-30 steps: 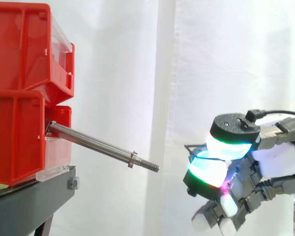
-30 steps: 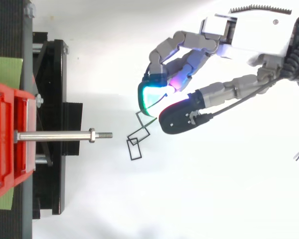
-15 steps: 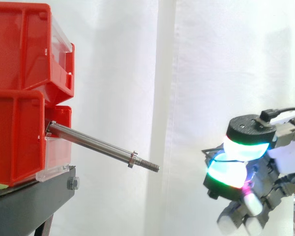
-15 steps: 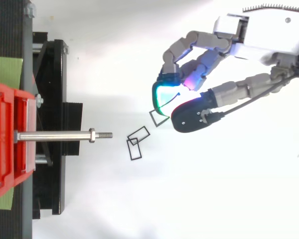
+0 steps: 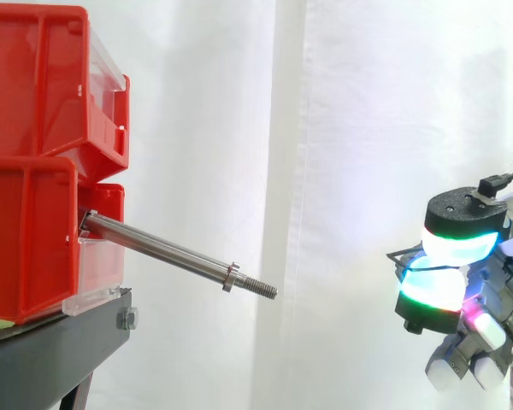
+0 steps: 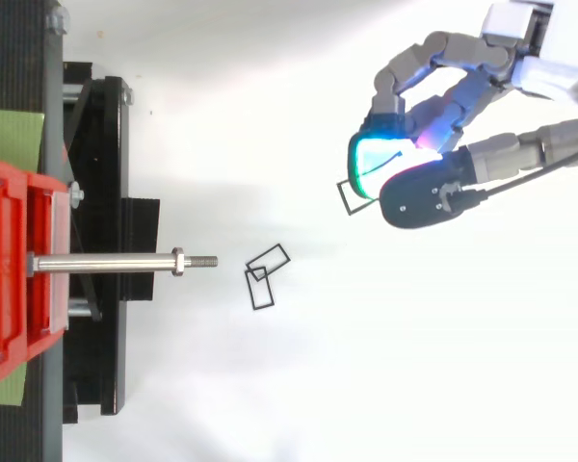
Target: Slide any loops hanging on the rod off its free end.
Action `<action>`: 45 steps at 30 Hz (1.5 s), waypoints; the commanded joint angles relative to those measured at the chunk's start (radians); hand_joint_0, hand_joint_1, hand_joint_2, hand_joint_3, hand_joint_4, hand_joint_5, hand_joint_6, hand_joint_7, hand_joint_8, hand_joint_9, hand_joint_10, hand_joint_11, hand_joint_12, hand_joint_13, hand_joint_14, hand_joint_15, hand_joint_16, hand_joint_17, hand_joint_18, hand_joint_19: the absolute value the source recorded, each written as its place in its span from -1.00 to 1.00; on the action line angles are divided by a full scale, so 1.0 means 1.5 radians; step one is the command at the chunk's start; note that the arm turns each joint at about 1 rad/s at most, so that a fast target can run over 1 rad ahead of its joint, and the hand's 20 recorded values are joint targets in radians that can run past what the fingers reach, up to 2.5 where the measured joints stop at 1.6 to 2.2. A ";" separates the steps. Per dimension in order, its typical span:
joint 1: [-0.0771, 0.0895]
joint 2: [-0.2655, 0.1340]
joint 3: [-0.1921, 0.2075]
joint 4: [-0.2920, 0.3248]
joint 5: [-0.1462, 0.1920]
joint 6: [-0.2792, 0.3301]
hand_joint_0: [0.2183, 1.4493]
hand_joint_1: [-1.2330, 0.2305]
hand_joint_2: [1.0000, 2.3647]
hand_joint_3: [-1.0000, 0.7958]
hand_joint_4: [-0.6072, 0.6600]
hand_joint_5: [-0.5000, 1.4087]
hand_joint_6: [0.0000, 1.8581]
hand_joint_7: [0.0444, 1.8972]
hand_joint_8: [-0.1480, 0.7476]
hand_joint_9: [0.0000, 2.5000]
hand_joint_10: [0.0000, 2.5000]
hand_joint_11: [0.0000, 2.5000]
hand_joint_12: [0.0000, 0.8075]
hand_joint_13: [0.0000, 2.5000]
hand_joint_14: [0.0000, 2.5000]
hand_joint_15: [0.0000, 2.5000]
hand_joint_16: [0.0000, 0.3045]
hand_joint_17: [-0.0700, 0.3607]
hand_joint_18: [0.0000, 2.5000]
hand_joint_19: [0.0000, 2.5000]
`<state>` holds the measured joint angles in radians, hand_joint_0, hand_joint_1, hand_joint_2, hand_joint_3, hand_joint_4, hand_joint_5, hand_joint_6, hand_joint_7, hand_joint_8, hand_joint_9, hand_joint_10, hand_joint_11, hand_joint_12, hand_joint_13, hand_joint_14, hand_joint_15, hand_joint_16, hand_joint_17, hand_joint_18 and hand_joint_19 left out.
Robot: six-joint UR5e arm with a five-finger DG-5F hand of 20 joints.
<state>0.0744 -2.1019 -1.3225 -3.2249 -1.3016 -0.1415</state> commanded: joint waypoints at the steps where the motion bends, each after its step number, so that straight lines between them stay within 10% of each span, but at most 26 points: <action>1: 0.004 0.000 0.000 0.001 0.018 -0.002 -0.32 -0.42 -0.99 0.02 -0.18 -0.58 -0.01 0.07 -0.02 -0.06 -0.99 -0.69 -0.13 -0.42 -1.00 -0.88 -0.67 -0.15 -0.41 -0.74; 14: 0.006 0.000 0.000 0.063 0.022 -0.031 -0.32 -0.41 -0.99 0.02 -0.18 -0.58 -0.01 0.07 -0.02 -0.09 -0.99 -0.70 -0.13 -0.43 -1.00 -0.88 -0.68 -0.16 -0.41 -0.74; 45: 0.004 0.000 0.000 0.066 0.023 -0.033 -0.31 -0.41 -0.99 0.01 -0.18 -0.59 -0.01 0.07 -0.03 -0.10 -0.99 -0.70 -0.13 -0.44 -1.00 -0.88 -0.68 -0.17 -0.43 -0.74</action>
<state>0.0798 -2.1016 -1.3227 -3.1263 -1.2671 -0.1918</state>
